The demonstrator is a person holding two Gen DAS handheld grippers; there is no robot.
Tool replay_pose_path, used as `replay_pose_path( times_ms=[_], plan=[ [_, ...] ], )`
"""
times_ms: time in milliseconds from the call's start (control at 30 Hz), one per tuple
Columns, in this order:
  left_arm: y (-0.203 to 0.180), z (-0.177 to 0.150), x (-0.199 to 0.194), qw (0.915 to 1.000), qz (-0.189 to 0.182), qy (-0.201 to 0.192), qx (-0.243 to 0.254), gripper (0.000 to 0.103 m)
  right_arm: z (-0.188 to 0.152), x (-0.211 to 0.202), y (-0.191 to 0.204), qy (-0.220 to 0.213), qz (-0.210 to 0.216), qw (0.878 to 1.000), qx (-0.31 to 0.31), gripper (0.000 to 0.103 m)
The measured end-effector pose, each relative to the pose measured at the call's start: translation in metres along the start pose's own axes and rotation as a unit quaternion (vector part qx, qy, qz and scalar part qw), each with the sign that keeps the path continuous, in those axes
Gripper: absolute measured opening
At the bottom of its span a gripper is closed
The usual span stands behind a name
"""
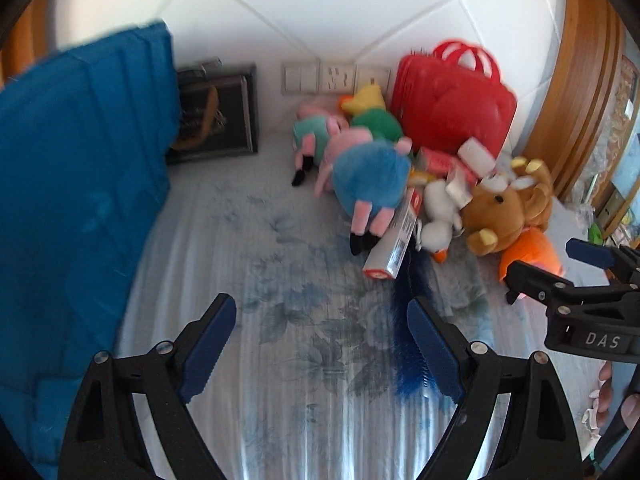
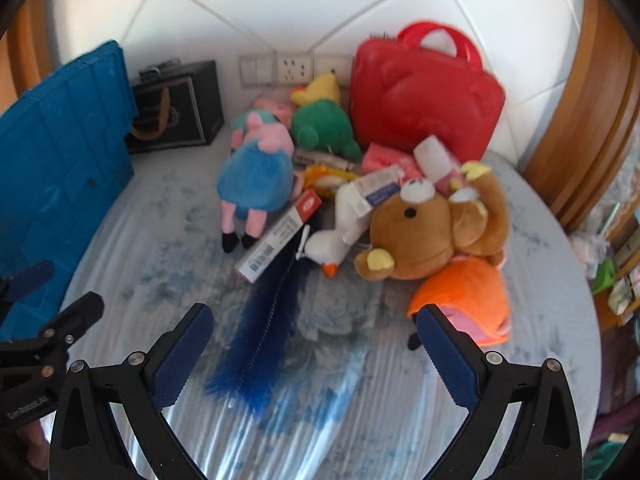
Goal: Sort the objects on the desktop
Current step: 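Withdraw both tools from the crate back toward the pile, then grasp the white medicine box with the left tool while the right tool grasps the white plush dog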
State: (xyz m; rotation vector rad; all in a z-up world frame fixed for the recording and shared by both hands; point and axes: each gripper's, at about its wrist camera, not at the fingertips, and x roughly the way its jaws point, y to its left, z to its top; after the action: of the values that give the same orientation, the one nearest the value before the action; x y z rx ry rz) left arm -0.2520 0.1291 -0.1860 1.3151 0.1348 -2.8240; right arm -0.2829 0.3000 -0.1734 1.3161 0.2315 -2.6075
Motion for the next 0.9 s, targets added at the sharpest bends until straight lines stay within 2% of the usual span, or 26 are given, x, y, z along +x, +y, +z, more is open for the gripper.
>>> replay_pose_path(
  times_ms=[133,200,400,567,667,700,733,800,833,900],
  plan=[
    [-0.002,0.002,0.047,0.9994,-0.008,0.033,0.011,0.085,0.006,0.043,-0.005,0.031,-0.011,0.999,0.008,0.101],
    [-0.005,0.004,0.069,0.9988,-0.014,0.044,0.017,0.085,0.01,0.064,-0.009,0.042,-0.004,0.999,0.017,0.084],
    [-0.025,0.017,0.124,0.9963,-0.042,0.07,0.029,0.085,0.021,0.113,-0.026,0.069,0.011,0.996,0.048,0.073],
    [-0.051,0.031,0.159,0.994,-0.053,0.077,0.058,0.085,0.031,0.135,-0.036,0.076,0.036,0.994,0.073,0.073],
    [-0.058,0.036,0.179,0.9929,-0.059,0.085,0.06,0.083,0.037,0.144,-0.034,0.075,0.034,0.994,0.076,0.073],
    [-0.059,0.038,0.185,0.9926,-0.063,0.086,0.058,0.075,0.038,0.147,-0.034,0.076,0.033,0.993,0.079,0.073],
    [-0.059,0.039,0.189,0.9927,-0.061,0.088,0.057,0.061,0.039,0.149,-0.035,0.075,0.034,0.993,0.083,0.073],
    [-0.058,0.043,0.196,0.9922,-0.06,0.095,0.054,0.045,0.041,0.156,-0.037,0.077,0.029,0.992,0.092,0.073],
    [-0.056,0.043,0.198,0.9924,-0.058,0.096,0.049,0.041,0.041,0.16,-0.038,0.079,0.026,0.992,0.096,0.073],
    [-0.049,0.043,0.199,0.9931,-0.059,0.094,0.039,0.04,0.042,0.173,-0.04,0.087,0.023,0.99,0.106,0.073]
  ],
)
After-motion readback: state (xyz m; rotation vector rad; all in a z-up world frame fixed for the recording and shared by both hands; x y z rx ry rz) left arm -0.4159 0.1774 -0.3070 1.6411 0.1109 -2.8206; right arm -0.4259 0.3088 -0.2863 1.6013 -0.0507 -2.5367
